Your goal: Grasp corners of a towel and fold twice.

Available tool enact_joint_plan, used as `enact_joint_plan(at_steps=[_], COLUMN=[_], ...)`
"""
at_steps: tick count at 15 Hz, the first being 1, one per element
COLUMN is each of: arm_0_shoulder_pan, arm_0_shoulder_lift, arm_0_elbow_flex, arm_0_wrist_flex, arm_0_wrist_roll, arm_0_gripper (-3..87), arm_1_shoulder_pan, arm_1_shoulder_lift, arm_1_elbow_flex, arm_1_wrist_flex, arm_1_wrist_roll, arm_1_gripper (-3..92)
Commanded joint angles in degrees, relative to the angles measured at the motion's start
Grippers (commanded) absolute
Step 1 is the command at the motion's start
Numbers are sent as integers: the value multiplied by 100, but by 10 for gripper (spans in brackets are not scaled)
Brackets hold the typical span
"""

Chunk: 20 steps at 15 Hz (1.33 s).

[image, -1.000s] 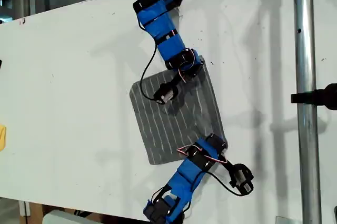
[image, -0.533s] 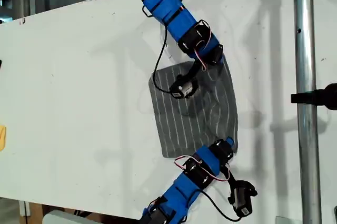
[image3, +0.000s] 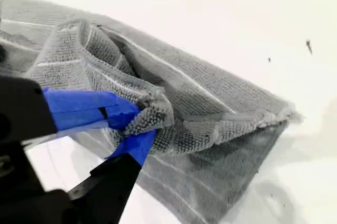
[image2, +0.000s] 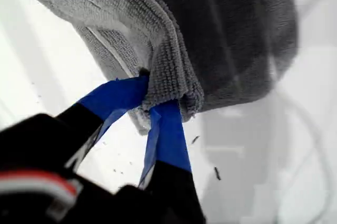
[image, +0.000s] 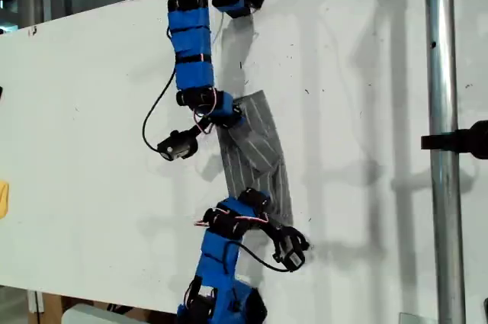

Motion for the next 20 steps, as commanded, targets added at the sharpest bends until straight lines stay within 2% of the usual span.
enact_joint_plan(at_steps=[1,3,5,6,8,14,16,20], arm_0_shoulder_pan=[-1011,-1538,-1582,-1468,-1151,-325,-272,-272], arm_0_shoulder_lift=[1257,2118,3032,3366,3885,3920,3762,3023], arm_0_elbow_flex=[756,1503,2303,2839,4078,5115,5511,5572], arm_0_wrist_flex=[70,167,-158,-510,-1600,-2558,-3120,-3129], arm_0_wrist_roll=[448,580,606,475,132,-712,-791,-1178], arm_0_gripper=[-27,-27,-27,-27,-27,-26,-26,-7], arm_1_shoulder_pan=[1037,1547,1652,1564,1283,545,527,686], arm_1_shoulder_lift=[545,976,1318,1371,1230,229,-264,-958], arm_1_elbow_flex=[-114,-325,-229,123,642,861,853,817], arm_1_wrist_flex=[-62,-70,62,26,-62,-114,-325,-677], arm_1_wrist_roll=[-747,-1178,-1248,-1134,-826,-176,-167,-149], arm_1_gripper=[-3,-3,-3,-3,-3,-3,-3,-3])
